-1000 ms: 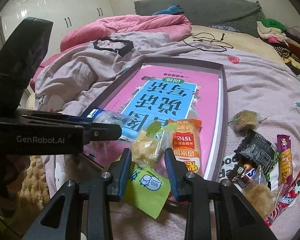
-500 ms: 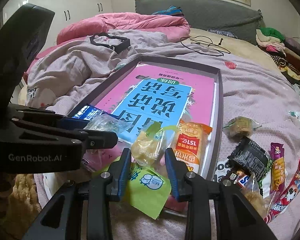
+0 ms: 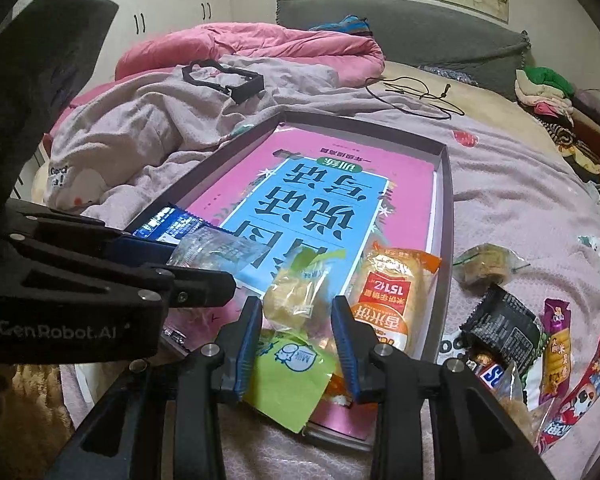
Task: Organize snacks
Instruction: 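Lower green packet onto tray with right tool while left lowers clear bag beside it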
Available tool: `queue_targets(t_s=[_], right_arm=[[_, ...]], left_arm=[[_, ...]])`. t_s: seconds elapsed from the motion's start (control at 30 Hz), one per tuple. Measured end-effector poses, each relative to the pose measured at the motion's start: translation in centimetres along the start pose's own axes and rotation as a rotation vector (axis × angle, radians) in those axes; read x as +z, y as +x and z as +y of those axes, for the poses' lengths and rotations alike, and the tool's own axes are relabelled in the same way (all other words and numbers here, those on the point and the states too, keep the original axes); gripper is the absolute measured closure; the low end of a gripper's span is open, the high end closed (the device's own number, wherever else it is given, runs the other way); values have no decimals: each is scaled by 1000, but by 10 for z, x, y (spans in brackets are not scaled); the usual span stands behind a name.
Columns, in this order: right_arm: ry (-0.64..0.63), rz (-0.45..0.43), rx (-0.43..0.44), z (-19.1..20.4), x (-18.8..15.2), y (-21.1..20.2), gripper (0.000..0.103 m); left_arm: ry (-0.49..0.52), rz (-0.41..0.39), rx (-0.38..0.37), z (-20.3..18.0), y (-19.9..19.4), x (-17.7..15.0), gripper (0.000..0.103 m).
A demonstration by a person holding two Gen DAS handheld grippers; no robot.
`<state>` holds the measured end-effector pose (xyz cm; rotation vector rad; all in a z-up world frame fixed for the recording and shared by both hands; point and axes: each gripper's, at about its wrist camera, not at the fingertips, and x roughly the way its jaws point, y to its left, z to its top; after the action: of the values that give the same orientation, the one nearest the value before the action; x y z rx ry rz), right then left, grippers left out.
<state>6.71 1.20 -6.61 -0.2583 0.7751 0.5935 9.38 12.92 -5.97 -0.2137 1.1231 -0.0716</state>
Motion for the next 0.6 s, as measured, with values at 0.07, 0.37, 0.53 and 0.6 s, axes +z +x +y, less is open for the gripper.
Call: queue_targets(t_s=[0.07, 0.37, 0.53, 0.6], right_arm=[[5, -3, 7, -1, -1, -2, 66], [30, -39, 38, -7, -8, -16, 66], [21, -54, 44, -6, -10, -23, 66], [22, -56, 45, -6, -11, -25, 66]], left_arm=[[2, 1, 1, -1, 1, 0, 64], [4, 2, 4, -2, 2, 0, 64], [11, -2, 10, -3, 1, 0, 63], [14, -4, 13, -3, 0, 0, 63]])
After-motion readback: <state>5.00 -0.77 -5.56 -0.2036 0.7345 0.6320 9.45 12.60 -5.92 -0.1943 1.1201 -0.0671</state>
